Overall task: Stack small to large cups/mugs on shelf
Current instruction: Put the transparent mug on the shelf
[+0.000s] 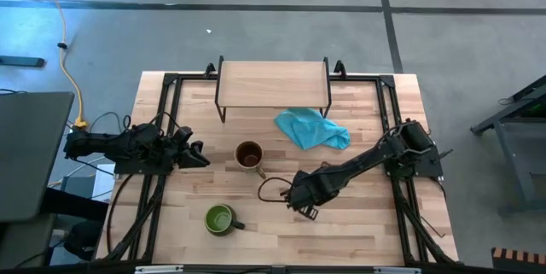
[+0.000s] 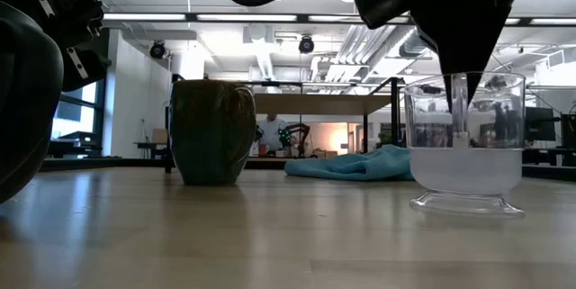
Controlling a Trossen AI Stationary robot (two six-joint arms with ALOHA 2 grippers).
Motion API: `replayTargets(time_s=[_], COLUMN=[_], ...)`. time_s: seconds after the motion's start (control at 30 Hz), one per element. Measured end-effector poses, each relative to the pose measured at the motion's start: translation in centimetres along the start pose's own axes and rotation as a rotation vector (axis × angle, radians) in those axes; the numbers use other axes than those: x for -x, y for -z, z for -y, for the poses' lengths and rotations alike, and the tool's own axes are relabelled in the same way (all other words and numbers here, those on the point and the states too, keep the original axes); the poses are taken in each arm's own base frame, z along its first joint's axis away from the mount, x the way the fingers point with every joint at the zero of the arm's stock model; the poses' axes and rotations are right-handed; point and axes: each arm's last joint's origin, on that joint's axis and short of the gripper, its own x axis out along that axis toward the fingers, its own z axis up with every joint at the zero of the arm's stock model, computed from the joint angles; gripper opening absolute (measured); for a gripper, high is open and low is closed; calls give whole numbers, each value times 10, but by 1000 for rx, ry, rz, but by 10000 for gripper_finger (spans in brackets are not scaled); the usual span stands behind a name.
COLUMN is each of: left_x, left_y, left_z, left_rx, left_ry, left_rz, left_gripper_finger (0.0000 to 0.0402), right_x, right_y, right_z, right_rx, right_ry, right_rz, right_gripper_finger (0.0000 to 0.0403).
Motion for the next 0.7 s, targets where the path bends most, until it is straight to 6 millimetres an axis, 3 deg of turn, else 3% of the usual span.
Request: replayTargets(time_s=[0.4,0.7], left_x=[0,0], left_y=[-1,-2], left_z=[0,-1], left_rx=[11,12], left_ry=[-15,-46], left_rz=[21,68], left_gripper_finger=[90,90], right_x=[2,24], right_y=[-11,-16], right_z=[13,31], right_rx=[112,200], right_ry=[28,-18], right_rz=[8,34], right_gripper_finger=[0,0])
